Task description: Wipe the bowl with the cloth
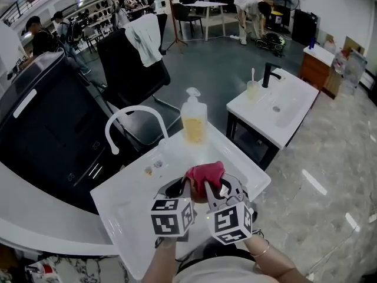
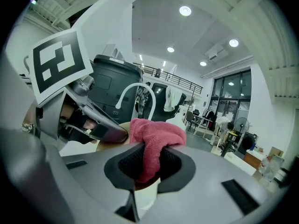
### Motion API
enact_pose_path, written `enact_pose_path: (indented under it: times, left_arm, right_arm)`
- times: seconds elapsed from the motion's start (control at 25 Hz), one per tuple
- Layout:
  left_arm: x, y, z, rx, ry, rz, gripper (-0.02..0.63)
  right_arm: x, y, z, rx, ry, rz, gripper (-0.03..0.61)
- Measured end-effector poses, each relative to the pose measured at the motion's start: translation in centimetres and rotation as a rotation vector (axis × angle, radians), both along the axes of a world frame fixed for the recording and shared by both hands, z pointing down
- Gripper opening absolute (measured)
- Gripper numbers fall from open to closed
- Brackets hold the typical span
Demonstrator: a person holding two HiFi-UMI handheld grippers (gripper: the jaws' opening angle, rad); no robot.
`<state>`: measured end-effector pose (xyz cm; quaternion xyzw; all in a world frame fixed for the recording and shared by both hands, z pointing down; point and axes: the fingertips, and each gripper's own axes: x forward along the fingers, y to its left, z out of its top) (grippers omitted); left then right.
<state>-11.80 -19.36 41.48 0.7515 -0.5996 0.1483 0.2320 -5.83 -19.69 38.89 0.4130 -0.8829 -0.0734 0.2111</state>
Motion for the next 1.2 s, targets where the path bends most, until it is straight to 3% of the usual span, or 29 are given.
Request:
enact_pose_path:
  times: [0.52, 0.76, 0.88, 1.2]
  left_arm:
    - [-1.6, -0.5, 0.6, -0.005, -0.036, -0.031, 0.029]
    - [-2.9, -1.4, 0.7, 0.003, -0.084, -0.069, 0.028]
    - [-2.3, -1.5, 0.5, 0.019, -0.114, -0.057, 0.028]
    - [-0.8, -0.5, -0.3, 0.054, -0.161, -0.011, 0.028]
  right_arm:
    - [2.5, 0.5, -1.7, -0.002, -0.089, 0.068, 0.054]
    - [-0.6, 2.9, -2.4, -0.082, -0.165, -0.109, 0.052]
    - [-2.1, 3.2, -1.2, -0.091, -0.111, -0.144, 0.052]
    - [-3.1, 2.0, 1.7, -0.054, 0.121, -0.114, 0.052]
